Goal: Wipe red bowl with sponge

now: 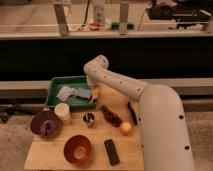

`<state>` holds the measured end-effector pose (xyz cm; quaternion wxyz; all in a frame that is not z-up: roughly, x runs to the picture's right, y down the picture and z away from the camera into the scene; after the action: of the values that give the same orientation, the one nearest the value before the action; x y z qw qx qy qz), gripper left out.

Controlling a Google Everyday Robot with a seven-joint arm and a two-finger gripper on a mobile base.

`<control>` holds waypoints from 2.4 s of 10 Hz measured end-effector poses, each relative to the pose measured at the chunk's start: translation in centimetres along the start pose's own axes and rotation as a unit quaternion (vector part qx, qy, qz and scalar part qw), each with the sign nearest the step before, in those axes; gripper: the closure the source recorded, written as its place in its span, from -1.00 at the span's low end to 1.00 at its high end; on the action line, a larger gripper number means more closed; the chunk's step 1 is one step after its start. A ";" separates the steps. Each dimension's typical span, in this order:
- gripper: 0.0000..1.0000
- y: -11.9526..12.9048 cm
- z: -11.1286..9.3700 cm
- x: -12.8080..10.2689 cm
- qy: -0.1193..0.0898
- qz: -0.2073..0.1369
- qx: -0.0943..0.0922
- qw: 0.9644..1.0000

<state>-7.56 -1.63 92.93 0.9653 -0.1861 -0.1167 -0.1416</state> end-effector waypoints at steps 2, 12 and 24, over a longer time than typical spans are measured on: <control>-0.60 -0.2 0.3 -0.3 -0.007 0.007 0.003 1.000; -0.60 -2.9 2.2 -4.7 -0.007 0.099 -0.007 0.995; -0.04 -0.4 7.3 -3.4 -0.010 0.145 -0.014 0.989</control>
<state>-12.10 1.63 98.78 0.9716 -0.2163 -0.0955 0.0004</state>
